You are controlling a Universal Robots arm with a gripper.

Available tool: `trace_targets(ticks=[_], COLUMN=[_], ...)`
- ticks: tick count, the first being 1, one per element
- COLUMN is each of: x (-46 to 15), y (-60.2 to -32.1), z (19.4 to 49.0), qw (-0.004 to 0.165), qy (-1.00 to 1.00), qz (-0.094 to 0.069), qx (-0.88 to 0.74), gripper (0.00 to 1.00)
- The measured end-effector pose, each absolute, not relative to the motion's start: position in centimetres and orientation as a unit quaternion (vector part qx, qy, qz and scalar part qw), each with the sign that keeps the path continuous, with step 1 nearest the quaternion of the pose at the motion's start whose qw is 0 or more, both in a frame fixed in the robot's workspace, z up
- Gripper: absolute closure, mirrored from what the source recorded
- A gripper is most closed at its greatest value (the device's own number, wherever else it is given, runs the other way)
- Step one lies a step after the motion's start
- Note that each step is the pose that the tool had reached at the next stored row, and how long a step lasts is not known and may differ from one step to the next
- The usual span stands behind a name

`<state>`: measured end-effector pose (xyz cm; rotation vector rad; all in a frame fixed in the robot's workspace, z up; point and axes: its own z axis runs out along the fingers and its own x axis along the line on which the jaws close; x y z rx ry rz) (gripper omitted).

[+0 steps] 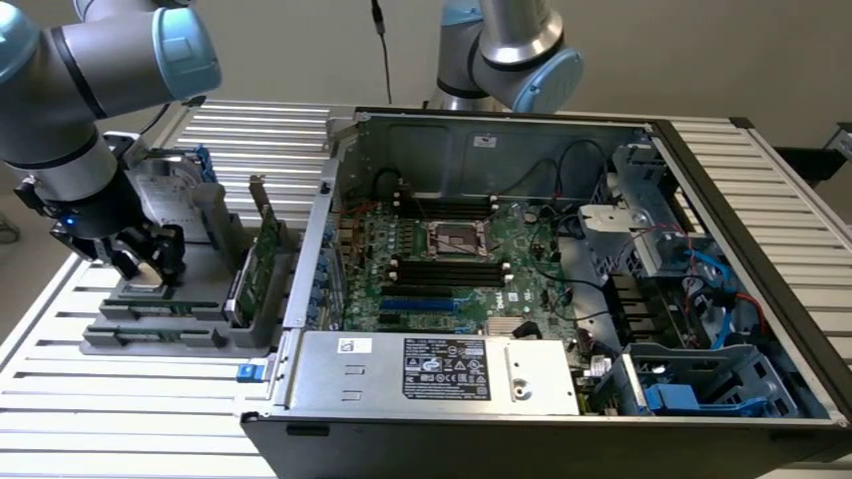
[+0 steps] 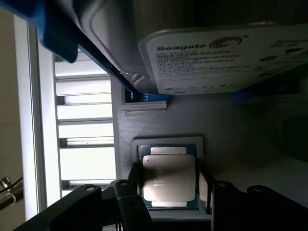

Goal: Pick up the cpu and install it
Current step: 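Pick up the cpu and move it towards the insertion slot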

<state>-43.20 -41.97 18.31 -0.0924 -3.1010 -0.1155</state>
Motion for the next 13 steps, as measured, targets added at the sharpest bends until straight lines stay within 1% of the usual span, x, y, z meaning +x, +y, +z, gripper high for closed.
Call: trace_targets(ticks=[8, 13], x=[-43.20, -43.20], y=[-41.96, -41.97], z=[18.34, 19.19], qw=[0.019, 0.019], qy=[-0.999, -0.999], qz=[-0.037, -0.040], qx=[-0.030, -0.030], gripper=[0.45, 0.45])
